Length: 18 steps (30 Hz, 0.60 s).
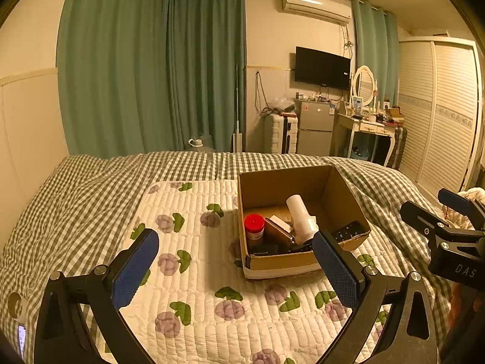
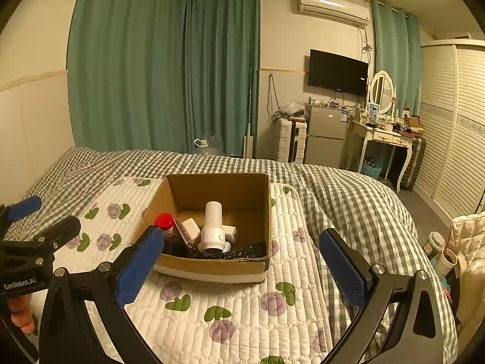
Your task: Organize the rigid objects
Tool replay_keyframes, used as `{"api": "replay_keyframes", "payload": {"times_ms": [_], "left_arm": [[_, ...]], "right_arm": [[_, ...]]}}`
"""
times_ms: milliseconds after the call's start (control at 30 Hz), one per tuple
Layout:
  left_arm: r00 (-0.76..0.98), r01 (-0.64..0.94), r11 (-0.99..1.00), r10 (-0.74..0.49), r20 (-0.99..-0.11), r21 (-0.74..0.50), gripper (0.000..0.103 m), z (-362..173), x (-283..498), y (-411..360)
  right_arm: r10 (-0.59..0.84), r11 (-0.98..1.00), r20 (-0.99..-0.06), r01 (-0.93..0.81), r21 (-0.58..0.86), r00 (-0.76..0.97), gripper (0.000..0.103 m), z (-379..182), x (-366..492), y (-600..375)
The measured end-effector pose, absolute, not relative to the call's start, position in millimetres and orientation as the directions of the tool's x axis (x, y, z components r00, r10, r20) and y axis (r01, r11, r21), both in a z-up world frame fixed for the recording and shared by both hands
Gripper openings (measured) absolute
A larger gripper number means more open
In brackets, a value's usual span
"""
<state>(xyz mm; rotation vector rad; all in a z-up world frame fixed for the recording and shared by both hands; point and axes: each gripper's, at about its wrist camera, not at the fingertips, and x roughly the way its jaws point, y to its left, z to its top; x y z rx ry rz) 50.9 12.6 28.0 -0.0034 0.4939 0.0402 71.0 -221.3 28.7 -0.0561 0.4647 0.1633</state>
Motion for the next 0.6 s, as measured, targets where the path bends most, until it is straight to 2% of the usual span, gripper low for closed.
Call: {"api": "replay_keyframes", "payload": {"times_ms": [600], "left_arm": [[0.872,-0.041,0.999,0.035,-0.489,-0.001,0.103,26.9,52.1,13.9]], "right_arm": [[0.126,0.986,-0.468,-0.161,-0.035,0.875,0.103,23.2,76.3,-219.4]]}}
